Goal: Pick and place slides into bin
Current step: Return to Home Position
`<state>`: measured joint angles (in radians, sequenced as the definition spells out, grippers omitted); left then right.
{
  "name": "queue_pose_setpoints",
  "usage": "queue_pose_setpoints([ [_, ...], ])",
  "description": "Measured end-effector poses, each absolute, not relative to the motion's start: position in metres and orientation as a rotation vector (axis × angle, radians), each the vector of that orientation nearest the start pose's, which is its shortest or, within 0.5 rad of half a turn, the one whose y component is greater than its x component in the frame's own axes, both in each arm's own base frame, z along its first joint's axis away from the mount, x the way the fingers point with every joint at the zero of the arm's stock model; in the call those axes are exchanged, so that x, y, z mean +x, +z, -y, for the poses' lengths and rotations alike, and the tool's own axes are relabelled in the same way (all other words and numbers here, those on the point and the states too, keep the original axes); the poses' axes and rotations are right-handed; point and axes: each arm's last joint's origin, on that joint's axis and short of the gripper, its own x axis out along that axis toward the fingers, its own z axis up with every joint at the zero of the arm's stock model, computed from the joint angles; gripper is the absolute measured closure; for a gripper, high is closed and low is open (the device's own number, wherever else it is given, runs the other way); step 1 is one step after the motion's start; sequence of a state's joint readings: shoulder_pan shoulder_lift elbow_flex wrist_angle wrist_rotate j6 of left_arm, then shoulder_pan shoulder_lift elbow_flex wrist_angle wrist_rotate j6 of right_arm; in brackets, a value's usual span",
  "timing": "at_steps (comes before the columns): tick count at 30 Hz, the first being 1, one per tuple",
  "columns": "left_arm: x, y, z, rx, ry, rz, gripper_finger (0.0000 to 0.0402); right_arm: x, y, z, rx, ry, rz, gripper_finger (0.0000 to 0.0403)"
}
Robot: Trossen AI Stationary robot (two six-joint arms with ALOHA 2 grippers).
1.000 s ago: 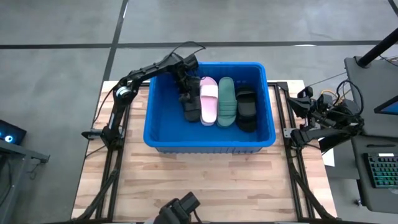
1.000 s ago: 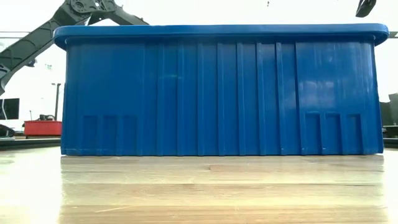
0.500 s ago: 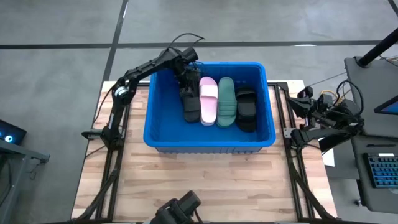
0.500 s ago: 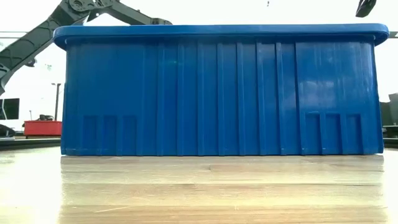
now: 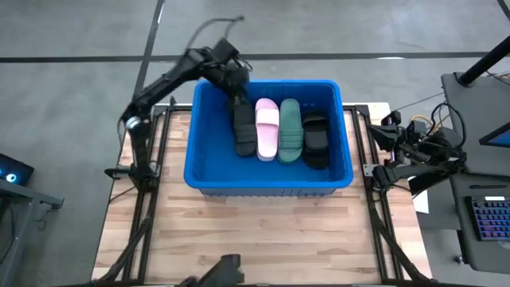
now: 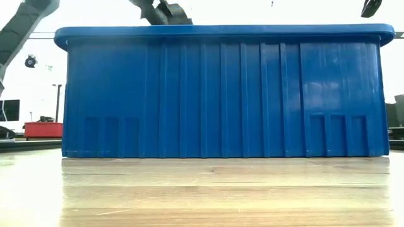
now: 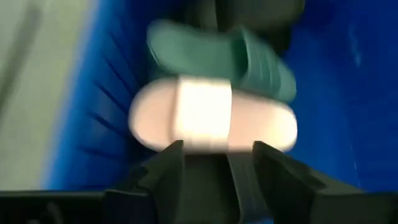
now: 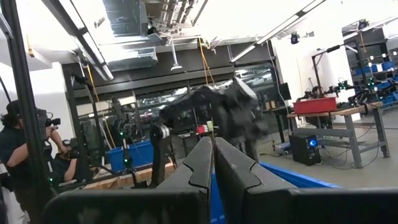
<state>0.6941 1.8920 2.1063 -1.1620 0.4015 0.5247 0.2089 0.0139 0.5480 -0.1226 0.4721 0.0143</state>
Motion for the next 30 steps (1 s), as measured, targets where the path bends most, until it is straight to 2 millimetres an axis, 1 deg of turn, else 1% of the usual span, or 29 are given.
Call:
queue_pose_setpoints([
  [4,0.285,0.44,-0.216,0.019,0.142,-0.623,0.0274,0.024,0.321,0.008,0.154,-0.257,0.392,0.0394],
  [8,0.264,0.49,-0.183,0.084,0.172,-0.379,0.034,0.024,0.321,0.008,0.153,-0.257,0.391,0.0394],
  [11,0.254,0.516,-0.156,0.143,0.152,-0.218,0.0386,0.024,0.321,0.008,0.152,-0.257,0.391,0.0394],
  [12,0.253,0.522,-0.148,0.156,0.138,-0.174,0.0393,0.024,0.321,0.008,0.152,-0.257,0.391,0.0394],
  [14,0.249,0.532,-0.132,0.169,0.107,-0.111,0.0395,0.024,0.321,0.008,0.152,-0.257,0.391,0.0394],
  [17,0.25,0.539,-0.111,0.159,0.089,-0.055,0.0396,0.024,0.321,0.008,0.151,-0.257,0.391,0.0394],
  [19,0.253,0.537,-0.097,0.144,0.113,-0.064,0.04,0.024,0.321,0.008,0.147,-0.258,0.39,0.0394],
  [22,0.261,0.527,-0.077,0.14,0.119,-0.102,0.04,0.024,0.321,0.008,0.145,-0.258,0.39,0.0394],
  [25,0.266,0.514,-0.059,0.139,0.069,-0.124,0.0401,0.024,0.321,0.008,0.147,-0.258,0.39,0.0394],
  [28,0.266,0.5,-0.048,0.091,0.063,-0.143,0.0401,0.024,0.321,0.008,0.156,-0.256,0.391,0.0394],
  [30,0.262,0.488,-0.043,0.092,0.115,-0.175,0.0401,0.024,0.321,0.008,0.16,-0.256,0.39,0.0394],
])
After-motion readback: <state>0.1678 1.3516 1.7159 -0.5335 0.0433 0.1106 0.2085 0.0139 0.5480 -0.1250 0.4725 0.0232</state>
